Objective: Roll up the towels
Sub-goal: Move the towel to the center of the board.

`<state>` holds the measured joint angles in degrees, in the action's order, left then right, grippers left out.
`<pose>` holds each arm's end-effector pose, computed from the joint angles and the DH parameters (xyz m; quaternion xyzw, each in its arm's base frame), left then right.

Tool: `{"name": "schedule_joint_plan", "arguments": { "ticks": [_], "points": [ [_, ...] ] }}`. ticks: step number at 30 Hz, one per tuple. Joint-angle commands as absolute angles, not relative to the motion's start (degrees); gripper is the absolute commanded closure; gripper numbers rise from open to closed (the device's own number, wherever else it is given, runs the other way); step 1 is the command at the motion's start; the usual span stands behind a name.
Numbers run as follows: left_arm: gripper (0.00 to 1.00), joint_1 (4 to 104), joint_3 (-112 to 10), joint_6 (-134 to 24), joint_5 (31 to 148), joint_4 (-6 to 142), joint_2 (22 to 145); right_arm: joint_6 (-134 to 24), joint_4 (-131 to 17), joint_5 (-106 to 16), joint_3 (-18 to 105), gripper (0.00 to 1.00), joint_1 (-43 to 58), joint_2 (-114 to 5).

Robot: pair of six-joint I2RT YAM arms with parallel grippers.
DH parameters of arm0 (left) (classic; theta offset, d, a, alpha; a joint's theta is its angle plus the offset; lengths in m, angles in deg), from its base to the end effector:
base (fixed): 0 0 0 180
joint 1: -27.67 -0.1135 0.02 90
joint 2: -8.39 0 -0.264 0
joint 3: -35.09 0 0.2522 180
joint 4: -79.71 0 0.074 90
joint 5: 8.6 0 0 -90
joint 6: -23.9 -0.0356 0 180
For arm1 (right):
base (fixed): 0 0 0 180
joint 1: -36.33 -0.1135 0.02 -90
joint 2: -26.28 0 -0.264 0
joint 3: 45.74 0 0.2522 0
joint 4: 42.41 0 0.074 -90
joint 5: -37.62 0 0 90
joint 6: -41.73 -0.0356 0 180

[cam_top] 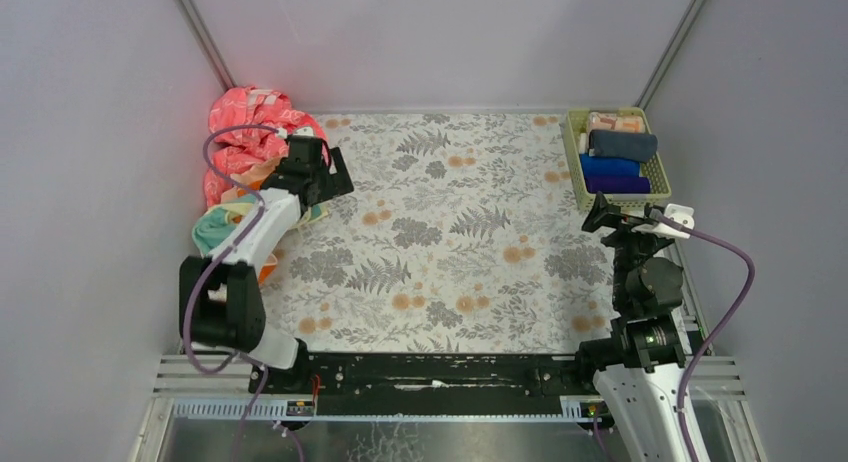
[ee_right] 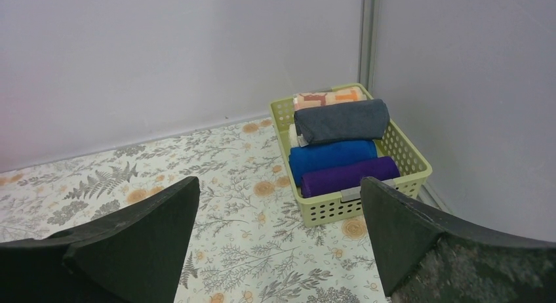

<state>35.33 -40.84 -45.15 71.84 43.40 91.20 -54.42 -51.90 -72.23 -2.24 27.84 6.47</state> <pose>0.3148 -0.0364 0.2705 -0.1387 0.9046 -0.0237 0.4025 0.1074 0.0038 0.3307 0.1236 0.6077 -0.0060 0.7844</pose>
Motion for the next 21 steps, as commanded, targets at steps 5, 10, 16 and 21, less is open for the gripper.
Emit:
{"name": "schedule_joint_plan", "arguments": {
  "ticks": [5,10,16,21],
  "points": [
    [0.09,25.56,-48.84,-48.97,64.53,33.85,107.26,-54.28,-47.99,-71.37,-2.53,0.01,26.06,8.91],
    [0.17,25.53,-49.71,-49.50,58.12,32.15,108.75,-52.82,-47.67,-72.28,-2.87,0.01,24.51,9.64],
    [0.25,23.44,-48.36,-46.23,62.77,34.49,111.39,-50.74,-47.11,-72.80,-3.56,0.01,22.74,10.65],
    [0.32,20.06,-48.48,-42.26,69.20,35.70,114.52,-49.78,-47.46,-73.30,-3.80,0.01,22.09,11.49]
  ]
}}
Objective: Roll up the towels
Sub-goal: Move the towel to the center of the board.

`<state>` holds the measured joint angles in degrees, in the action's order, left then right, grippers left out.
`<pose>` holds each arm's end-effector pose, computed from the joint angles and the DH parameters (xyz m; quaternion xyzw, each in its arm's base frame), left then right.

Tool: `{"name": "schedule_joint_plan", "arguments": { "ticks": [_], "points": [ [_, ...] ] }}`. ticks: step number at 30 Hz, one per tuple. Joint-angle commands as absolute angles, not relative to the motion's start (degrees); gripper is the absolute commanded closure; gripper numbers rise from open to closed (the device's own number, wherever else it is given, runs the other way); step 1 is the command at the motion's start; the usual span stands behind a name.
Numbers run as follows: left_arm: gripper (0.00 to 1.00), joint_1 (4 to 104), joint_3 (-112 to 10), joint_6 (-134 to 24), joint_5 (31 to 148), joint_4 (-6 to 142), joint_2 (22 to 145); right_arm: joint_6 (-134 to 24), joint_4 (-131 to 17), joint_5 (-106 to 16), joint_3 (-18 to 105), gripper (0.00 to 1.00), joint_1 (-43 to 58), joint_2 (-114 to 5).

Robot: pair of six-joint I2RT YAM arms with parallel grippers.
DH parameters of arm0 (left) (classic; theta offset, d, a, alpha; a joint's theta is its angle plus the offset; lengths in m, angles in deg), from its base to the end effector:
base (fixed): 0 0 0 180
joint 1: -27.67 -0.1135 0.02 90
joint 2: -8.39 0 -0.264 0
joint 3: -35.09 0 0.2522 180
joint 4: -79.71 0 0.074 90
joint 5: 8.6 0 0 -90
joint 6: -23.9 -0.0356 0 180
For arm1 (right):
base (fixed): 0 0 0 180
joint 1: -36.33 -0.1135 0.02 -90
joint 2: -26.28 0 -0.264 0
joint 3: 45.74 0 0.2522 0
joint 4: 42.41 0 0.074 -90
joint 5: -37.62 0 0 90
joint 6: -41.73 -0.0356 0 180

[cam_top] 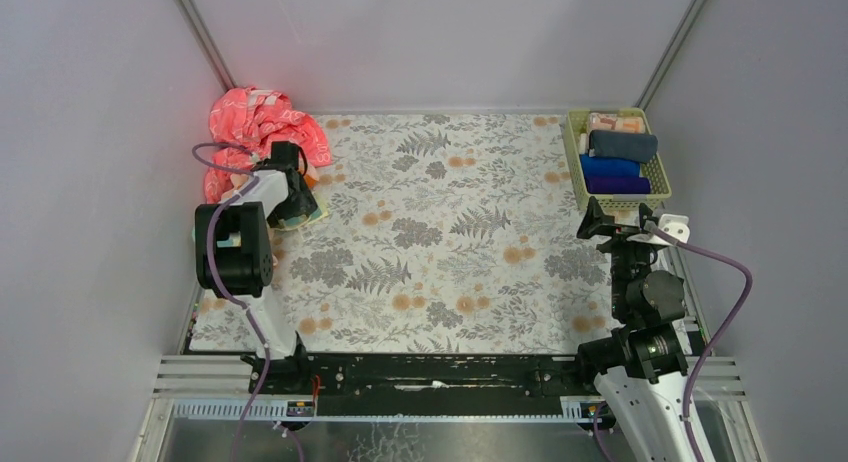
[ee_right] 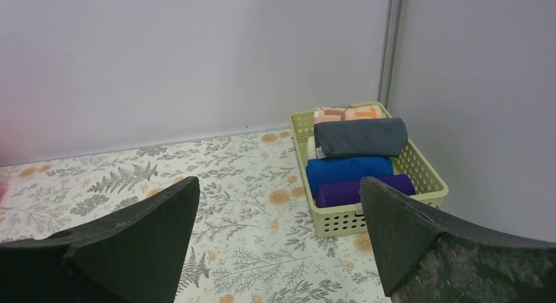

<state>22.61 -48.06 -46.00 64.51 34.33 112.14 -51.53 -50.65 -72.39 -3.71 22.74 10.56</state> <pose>0.3605 0.0423 0.1825 -0.2406 0.9376 0.1155 0.2229 0.0943 0.0103 0.3301 0.0880 0.5887 0.0159 0.8034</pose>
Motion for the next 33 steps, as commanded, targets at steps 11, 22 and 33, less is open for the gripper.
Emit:
{"name": "schedule_joint_plan", "arguments": {
  "ticks": [11,22,33],
  "points": [
    [0.96,11.61,-50.38,-40.50,75.72,38.51,119.35,-49.73,-47.97,-73.14,-3.68,0.01,21.96,12.60],
    [1.00,11.09,-62.79,-41.40,75.89,31.63,103.41,-49.93,-48.35,-72.60,-3.59,0.01,21.85,13.11],
    [1.00,38.28,-76.32,-35.98,80.02,29.27,86.65,-50.16,-48.76,-71.97,-3.33,0.01,21.54,13.19]
  ]
}}
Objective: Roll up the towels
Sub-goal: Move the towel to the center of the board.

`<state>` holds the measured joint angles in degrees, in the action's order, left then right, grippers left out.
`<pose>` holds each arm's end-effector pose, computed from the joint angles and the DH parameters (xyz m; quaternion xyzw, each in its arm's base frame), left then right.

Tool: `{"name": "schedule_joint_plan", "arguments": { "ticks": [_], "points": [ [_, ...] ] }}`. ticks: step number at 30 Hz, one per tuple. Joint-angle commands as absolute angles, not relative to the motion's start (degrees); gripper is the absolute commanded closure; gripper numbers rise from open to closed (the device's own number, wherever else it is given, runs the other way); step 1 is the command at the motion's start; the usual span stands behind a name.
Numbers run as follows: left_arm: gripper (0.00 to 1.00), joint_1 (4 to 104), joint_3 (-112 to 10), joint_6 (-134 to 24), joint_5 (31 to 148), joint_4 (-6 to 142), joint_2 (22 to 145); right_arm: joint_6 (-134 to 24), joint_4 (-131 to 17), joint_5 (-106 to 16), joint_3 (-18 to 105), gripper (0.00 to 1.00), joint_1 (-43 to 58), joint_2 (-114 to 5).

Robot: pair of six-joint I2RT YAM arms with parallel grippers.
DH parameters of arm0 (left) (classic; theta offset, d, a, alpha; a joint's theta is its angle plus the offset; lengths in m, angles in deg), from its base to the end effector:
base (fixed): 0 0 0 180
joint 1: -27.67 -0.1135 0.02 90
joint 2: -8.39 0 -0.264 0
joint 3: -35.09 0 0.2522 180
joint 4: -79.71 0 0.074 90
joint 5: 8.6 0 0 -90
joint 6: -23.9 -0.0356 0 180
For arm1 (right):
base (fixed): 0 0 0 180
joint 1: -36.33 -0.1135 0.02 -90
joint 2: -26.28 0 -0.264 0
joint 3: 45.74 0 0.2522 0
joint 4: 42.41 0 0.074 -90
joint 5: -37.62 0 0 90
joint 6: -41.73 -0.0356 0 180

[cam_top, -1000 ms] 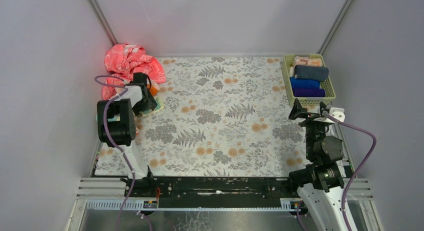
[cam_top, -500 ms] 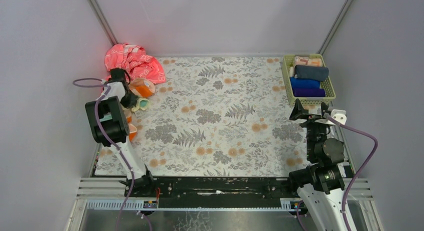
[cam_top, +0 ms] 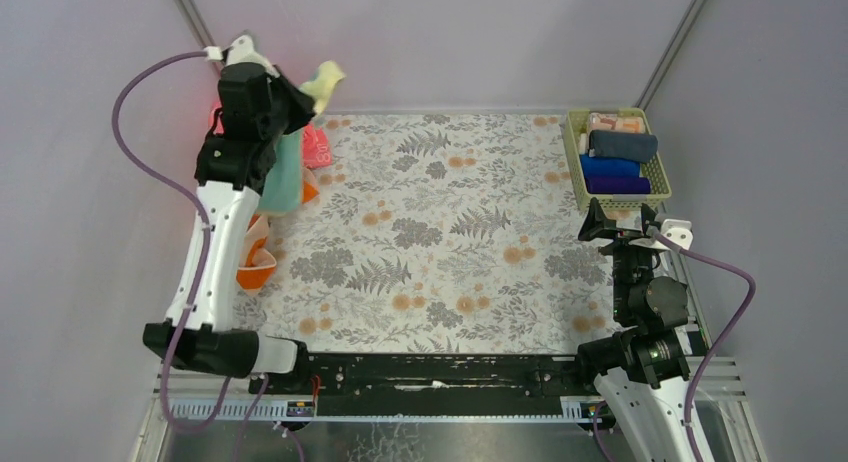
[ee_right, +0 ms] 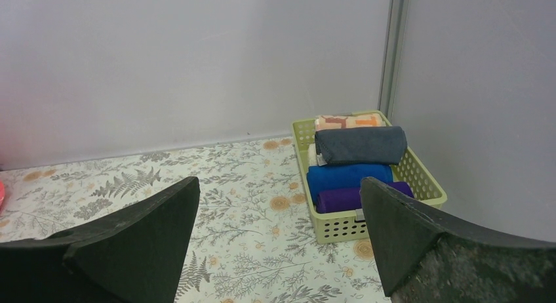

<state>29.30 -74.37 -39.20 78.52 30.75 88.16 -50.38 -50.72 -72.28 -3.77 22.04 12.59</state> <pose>0.2956 -0.0066 0.4621 -0.1925 0.7923 -0.1227 0.5658 0.0869 0.0096 0.3322 0.0808 0.5770 0.0169 0.8126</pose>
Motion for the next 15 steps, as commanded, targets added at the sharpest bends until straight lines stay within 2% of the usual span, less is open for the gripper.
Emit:
{"name": "schedule_joint_plan", "arguments": {
  "ticks": [1,3,8,11,12,15],
  "points": [
    [1.00,41.48,-75.78,-34.80,80.17,30.39,86.36,-50.17,-48.79,-71.90,-3.26,0.01,21.49,13.19],
    [0.97,48.37,-73.15,-32.11,81.20,33.94,86.22,-50.20,-48.82,-71.71,-3.17,0.01,21.52,13.12],
    [0.50,62.56,-64.27,-29.41,83.18,44.09,89.06,-50.99,-50.04,-69.97,-2.04,0.01,21.47,11.48],
    [0.32,66.79,-60.79,-30.22,85.03,45.98,91.07,-51.82,-51.42,-68.07,-0.77,0.01,21.51,9.41],
    [0.22,67.36,-58.47,-30.58,85.87,46.84,91.16,-52.18,-52.14,-67.53,-0.13,0.01,21.47,8.47],
    [0.14,67.41,-51.33,-31.78,85.95,49.89,89.62,-53.44,-54.02,-65.26,1.93,0.01,21.48,5.15]
  ]
}}
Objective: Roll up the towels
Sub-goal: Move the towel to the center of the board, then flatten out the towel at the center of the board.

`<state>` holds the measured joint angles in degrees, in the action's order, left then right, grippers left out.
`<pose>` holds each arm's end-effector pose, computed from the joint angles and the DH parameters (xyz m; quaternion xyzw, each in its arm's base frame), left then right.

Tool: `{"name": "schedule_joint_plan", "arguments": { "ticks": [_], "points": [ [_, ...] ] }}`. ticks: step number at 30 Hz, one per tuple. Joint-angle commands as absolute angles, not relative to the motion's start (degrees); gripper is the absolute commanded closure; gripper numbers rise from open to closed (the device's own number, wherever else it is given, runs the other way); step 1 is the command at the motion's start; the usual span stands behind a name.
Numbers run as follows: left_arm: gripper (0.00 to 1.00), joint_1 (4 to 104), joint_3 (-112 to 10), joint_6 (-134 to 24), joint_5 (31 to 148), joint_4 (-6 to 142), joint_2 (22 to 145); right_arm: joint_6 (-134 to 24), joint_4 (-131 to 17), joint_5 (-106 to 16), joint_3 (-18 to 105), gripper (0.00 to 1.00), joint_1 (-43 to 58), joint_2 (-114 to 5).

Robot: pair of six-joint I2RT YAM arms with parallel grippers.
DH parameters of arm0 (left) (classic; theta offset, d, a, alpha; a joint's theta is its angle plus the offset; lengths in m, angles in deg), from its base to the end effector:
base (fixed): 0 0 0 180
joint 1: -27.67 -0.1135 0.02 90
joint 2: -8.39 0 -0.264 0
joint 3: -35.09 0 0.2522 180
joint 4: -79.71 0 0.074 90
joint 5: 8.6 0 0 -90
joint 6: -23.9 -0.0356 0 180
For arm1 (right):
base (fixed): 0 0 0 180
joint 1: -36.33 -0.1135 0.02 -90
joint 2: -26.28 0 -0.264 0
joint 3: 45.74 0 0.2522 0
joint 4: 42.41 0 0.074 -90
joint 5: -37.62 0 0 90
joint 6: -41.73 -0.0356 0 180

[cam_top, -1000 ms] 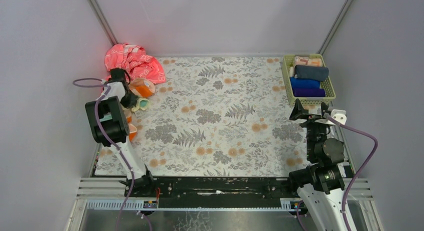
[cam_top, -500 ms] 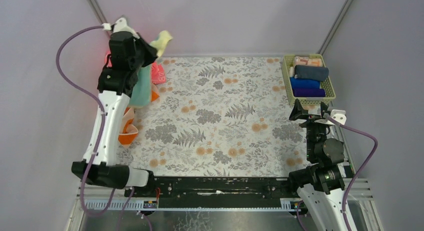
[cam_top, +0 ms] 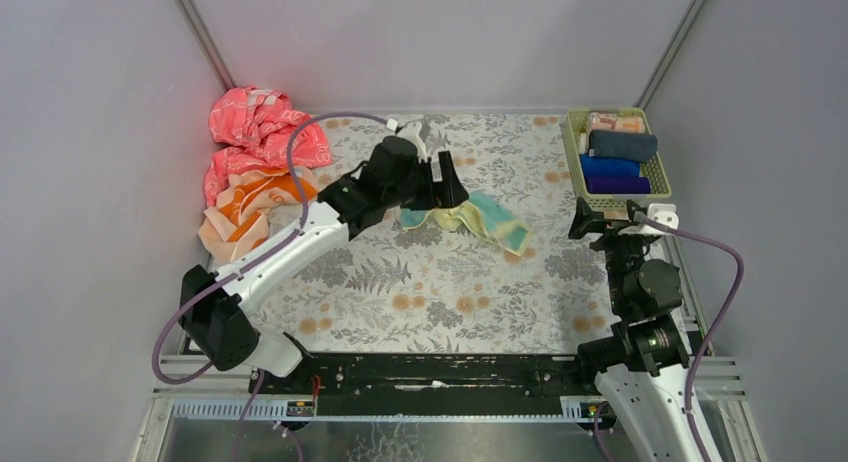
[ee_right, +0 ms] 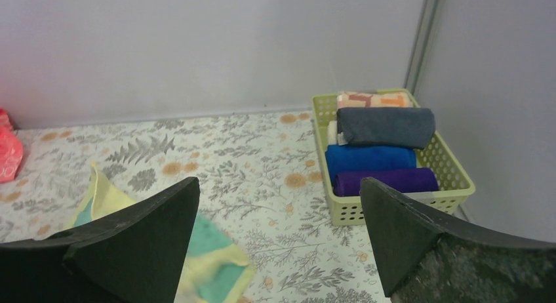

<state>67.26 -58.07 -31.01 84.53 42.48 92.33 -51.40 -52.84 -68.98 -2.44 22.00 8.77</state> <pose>0.2591 -0.2168 0.3650 0.0477 0.8557 -0.3308 0.3951 0.0990 0.0148 0.3313 0.0557 0.6083 0.0329 0.7911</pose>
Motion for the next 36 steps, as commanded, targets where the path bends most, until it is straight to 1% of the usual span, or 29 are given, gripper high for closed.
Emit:
{"name": "schedule_joint_plan", "arguments": {
  "ticks": [1,3,5,8,11,14,17,18,21,23,26,27,28,30,35,36],
  "points": [
    [0.12,67.25,-48.80,-32.08,84.72,50.85,88.85,-54.09,-54.74,-64.65,2.61,0.01,21.51,3.81],
    [0.11,64.59,-44.17,-32.17,83.05,52.32,88.03,-55.38,-56.70,-62.99,4.51,0.01,21.48,0.72],
    [0.11,59.51,-41.51,-30.40,85.56,52.51,89.51,-56.99,-59.10,-61.63,6.42,0.01,21.54,-2.76],
    [0.18,53.51,-39.23,-28.83,87.18,52.49,94.47,-58.89,-61.73,-58.02,8.29,0.01,21.56,-8.13],
    [0.25,49.94,-37.62,-26.58,89.83,55.01,99.39,-60.04,-61.97,-54.80,8.38,0.01,21.51,-12.35],
    [0.32,48.85,-37.20,-24.02,94.98,58.14,103.84,-60.89,-61.35,-52.60,7.84,0.00,21.52,-14.97],
    [0.35,48.74,-36.32,-22.12,94.48,60.78,106.47,-61.40,-60.64,-50.52,7.28,0.00,21.43,-16.56],
    [0.38,48.70,-36.11,-21.67,93.93,61.26,107.42,-61.51,-60.43,-50.02,7.12,0.00,21.48,-16.84],
    [0.49,48.67,-37.11,-21.24,93.44,61.83,111.29,-61.86,-59.48,-48.97,6.34,0.00,21.52,-17.35],
    [0.59,48.68,-37.82,-21.02,93.69,62.45,113.58,-61.83,-59.23,-48.74,6.02,0.00,21.56,-17.77],
    [0.83,48.72,-39.17,-21.78,93.11,61.76,115.15,-62.25,-59.23,-47.85,5.67,0.00,21.53,-18.97],
    [0.94,48.68,-39.97,-22.86,92.46,60.26,114.92,-62.55,-59.30,-47.39,5.67,0.00,21.48,-19.54],
    [1.00,48.68,-40.98,-24.00,91.34,57.86,114.25,-62.86,-59.43,-46.73,5.72,0.01,21.54,-20.12],
    [1.00,48.72,-43.11,-26.82,87.77,49.76,110.58,-63.58,-59.62,-45.60,5.88,0.02,21.46,-21.45],
    [1.00,49.37,-45.04,-34.17,71.46,32.08,98.68,-64.39,-60.81,-43.61,7.10,0.03,21.54,-25.73],
    [0.98,49.38,-44.83,-34.83,68.90,29.18,96.73,-64.48,-61.19,-42.54,7.46,0.04,21.48,-27.12]
  ]
}}
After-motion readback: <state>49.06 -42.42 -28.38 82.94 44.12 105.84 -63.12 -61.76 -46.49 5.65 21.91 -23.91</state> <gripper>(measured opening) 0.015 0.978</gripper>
